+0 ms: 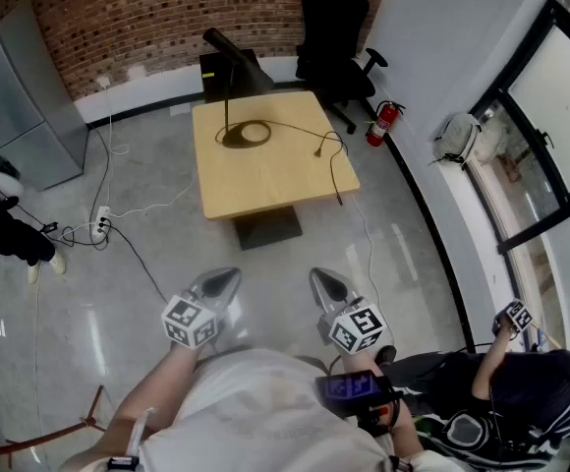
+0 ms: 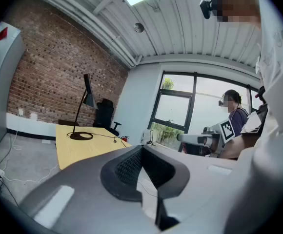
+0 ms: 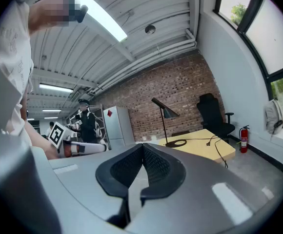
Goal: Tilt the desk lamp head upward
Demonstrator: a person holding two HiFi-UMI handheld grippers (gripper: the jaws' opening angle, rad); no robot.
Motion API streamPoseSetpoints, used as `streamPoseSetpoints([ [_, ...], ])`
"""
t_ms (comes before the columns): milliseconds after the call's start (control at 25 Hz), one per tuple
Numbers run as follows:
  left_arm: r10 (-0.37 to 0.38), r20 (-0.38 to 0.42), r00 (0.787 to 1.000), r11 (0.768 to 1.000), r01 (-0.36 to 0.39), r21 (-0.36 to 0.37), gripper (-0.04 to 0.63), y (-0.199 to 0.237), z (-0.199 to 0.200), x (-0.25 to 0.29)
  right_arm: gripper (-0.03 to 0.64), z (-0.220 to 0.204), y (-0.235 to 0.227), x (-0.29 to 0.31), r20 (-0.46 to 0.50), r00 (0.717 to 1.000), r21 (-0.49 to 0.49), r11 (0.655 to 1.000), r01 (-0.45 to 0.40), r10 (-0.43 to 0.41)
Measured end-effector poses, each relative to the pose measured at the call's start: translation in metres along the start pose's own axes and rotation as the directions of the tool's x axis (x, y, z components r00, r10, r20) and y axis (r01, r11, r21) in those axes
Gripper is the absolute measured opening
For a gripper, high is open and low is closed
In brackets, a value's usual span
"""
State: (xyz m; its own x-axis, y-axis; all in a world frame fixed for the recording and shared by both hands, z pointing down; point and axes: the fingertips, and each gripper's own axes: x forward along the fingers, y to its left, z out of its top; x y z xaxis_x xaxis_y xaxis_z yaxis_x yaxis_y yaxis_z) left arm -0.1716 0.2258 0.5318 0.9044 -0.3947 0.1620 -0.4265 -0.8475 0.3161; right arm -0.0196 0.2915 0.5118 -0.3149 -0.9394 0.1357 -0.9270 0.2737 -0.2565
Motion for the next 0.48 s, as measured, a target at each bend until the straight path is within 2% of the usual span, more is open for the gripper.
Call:
streamPoseSetpoints([
  [200, 0.003, 0.011, 1.0, 1.0, -0.003, -0.011, 0.001, -0.02, 0.0, 0.021, 0.012, 0.014, -0.023, -0.021, 0.069, 0.998, 0.084, 0.996, 0.004, -0.01],
  [480, 0.028, 0.022, 0.999, 1.0, -0.028, 0.003, 0.002, -0.043, 0.005, 0.035, 0.012, 0.016, -0.042, -0.031, 0.055, 0.998, 0.067, 0.998, -0.021, 0.017],
])
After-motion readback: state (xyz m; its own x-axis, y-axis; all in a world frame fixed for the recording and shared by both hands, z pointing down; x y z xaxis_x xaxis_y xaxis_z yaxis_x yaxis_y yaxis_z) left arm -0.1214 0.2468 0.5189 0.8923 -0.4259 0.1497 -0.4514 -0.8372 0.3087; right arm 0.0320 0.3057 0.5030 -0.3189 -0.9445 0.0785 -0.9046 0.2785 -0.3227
